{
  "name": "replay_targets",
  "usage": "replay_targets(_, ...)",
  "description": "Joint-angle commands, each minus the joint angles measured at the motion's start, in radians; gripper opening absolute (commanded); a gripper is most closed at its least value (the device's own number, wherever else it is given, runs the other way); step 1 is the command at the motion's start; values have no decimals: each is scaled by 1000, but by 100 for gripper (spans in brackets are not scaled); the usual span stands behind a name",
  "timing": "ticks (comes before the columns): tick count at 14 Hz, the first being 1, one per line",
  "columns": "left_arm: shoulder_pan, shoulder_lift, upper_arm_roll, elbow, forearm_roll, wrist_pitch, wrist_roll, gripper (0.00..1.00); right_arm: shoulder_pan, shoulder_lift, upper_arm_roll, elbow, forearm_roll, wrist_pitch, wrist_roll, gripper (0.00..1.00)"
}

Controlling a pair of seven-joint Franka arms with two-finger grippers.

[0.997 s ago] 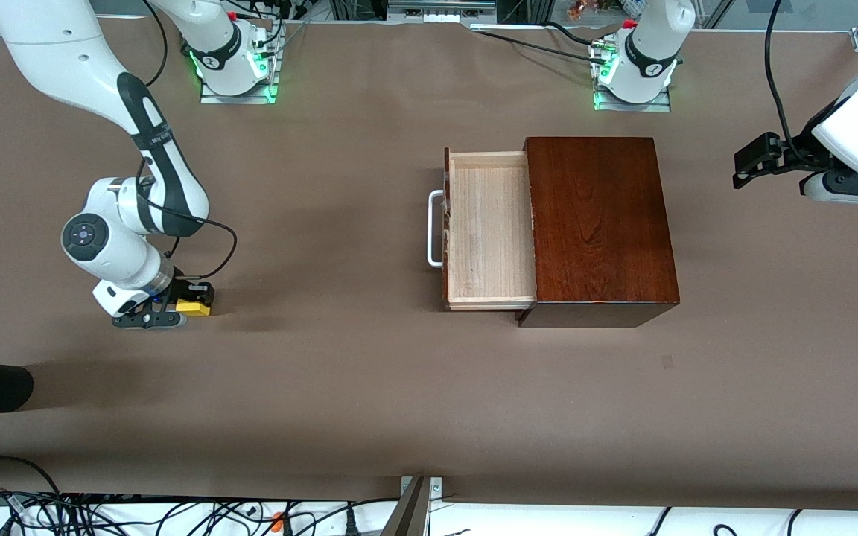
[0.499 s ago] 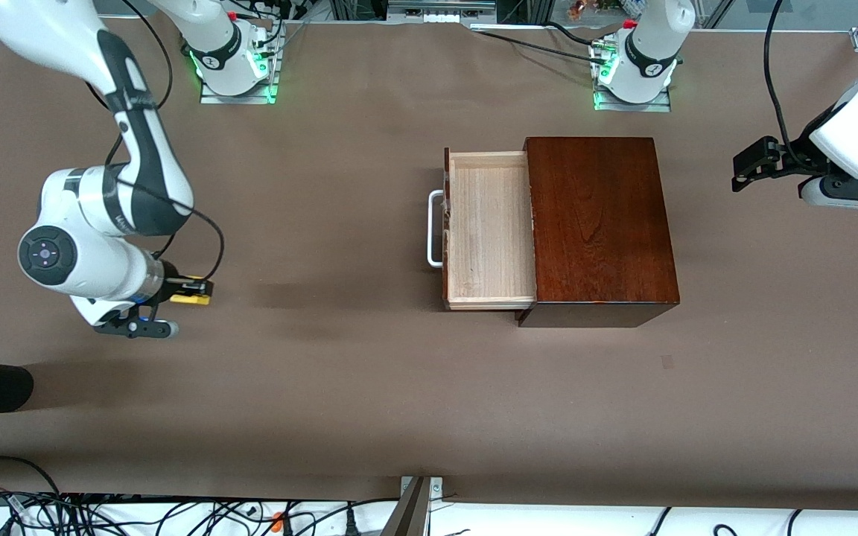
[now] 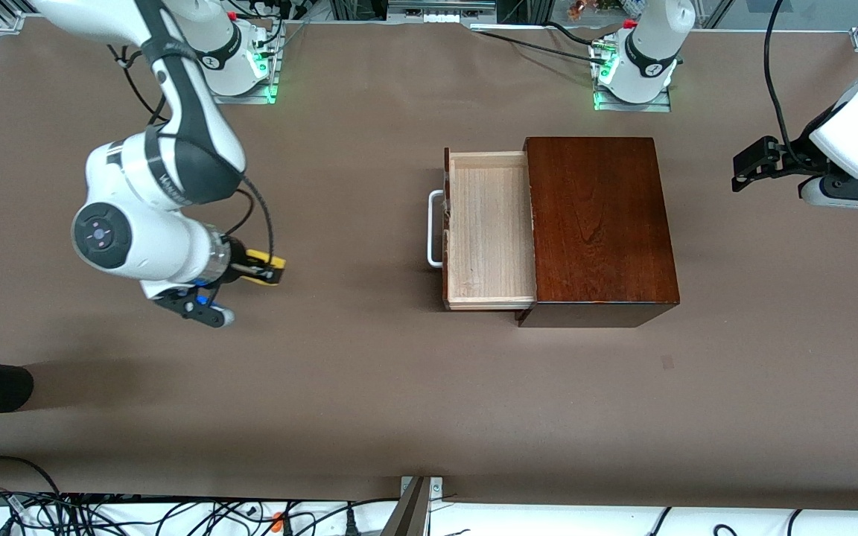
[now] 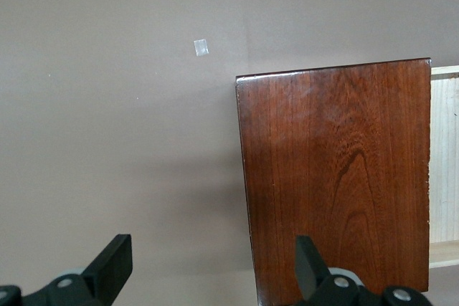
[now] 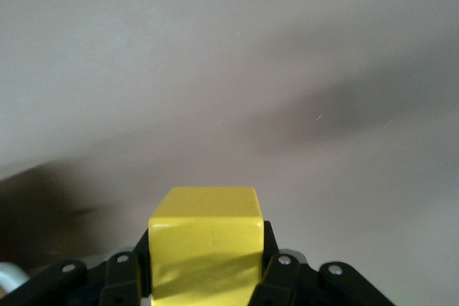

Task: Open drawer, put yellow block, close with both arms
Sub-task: 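Carry the yellow cube over the open drawer with the right gripper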

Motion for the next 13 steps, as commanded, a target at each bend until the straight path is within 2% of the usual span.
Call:
replay_targets(1, 2, 4, -2, 12, 10, 4, 22, 100, 72, 13, -6, 89, 55, -46, 193, 15)
replay_targets(5, 2, 6, -1, 12, 9, 4, 22, 100, 167, 16, -6, 138, 132, -44, 489, 15)
replay_targets(9, 2, 6, -1, 12, 7, 0, 22, 100, 296, 22, -7, 168, 135, -23, 806, 15)
replay_targets(13, 2, 6, -1, 12, 7, 0, 14, 100, 405, 45, -7, 167, 126, 93, 1072, 16)
